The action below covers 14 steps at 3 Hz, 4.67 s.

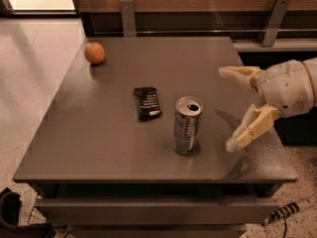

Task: Move redbull can near orange

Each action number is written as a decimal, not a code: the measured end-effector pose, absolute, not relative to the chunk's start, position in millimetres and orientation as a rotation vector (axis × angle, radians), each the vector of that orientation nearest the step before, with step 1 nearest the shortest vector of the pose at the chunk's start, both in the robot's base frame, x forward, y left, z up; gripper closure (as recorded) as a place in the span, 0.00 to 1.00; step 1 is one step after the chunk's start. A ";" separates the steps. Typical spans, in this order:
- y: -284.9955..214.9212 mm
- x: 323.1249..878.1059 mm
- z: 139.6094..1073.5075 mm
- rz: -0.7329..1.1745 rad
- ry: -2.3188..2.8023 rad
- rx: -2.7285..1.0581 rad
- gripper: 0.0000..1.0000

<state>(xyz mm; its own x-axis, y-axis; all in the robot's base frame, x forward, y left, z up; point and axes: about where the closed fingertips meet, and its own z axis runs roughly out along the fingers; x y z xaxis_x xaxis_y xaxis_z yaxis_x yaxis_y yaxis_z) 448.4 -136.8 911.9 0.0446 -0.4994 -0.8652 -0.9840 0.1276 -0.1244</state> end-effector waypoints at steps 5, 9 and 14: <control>-71.7 445.7 881.2 1.068 1.278 -1.287 0.48; -74.9 480.4 900.4 1.106 1.281 -1.274 1.00; 13.2 764.4 973.5 0.942 1.276 -1.153 1.00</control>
Offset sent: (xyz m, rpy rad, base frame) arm 0.0024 0.0676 -0.0196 0.4242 0.0940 0.1616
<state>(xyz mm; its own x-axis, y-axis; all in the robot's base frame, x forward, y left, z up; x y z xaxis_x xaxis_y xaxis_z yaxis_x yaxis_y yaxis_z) 764.4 13.2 973.5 0.0965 -0.0840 -0.9918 -0.9726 0.2038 -0.1119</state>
